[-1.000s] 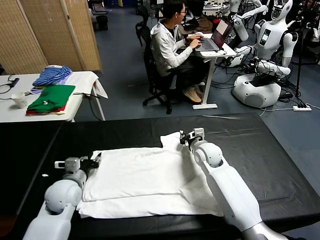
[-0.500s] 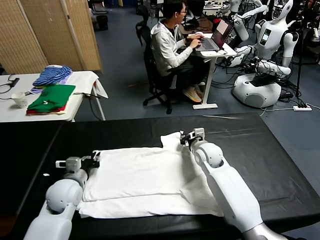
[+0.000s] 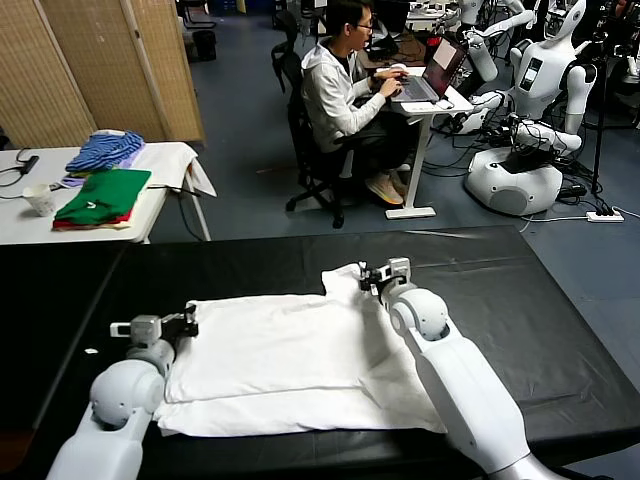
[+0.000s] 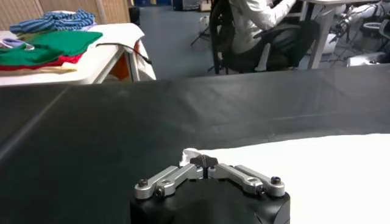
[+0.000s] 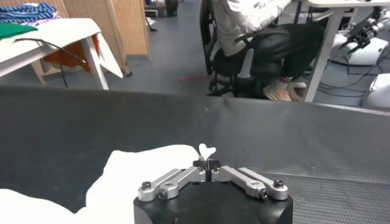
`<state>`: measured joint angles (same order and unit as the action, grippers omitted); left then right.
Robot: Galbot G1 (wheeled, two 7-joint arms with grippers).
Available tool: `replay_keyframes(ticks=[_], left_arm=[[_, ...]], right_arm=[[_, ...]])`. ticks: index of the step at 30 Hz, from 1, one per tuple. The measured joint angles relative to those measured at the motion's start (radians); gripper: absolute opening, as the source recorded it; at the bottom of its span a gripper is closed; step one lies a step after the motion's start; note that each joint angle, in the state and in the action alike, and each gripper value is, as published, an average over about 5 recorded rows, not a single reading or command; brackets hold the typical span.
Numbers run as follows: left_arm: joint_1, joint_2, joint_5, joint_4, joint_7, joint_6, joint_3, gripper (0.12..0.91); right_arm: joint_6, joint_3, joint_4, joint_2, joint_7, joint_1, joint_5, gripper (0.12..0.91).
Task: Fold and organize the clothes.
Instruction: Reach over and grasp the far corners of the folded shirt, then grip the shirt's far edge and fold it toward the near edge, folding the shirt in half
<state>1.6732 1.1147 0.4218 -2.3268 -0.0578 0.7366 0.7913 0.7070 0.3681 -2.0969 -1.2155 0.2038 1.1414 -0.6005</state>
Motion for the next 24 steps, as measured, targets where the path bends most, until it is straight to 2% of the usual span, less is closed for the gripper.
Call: replay_keyframes(ticks=[5,13,18,24], left_arm=[[0.042,0.001,-0.004,-0.032,0.017,0.000,0.014,0.145],[0.110,0.012,-0.029,-0.054,0.024,0.000,0.015,0.145],[0.147,0.024,-0.046,-0.072,0.024,0.000,0.004,0.145],[0.189,0.045,-0.070,-0.089,0.024,0.000,-0.018,0.145]], right_arm=[[0.028,0.037,-0.077,0.003,0.020,0.074,0.002,0.144],[0.029,0.069,-0.168,-0.017,0.047,0.173,0.027,0.144],[0.029,0.079,-0.194,-0.026,0.075,0.225,0.044,0.144],[0.029,0.075,-0.185,-0.030,0.081,0.259,0.059,0.144]])
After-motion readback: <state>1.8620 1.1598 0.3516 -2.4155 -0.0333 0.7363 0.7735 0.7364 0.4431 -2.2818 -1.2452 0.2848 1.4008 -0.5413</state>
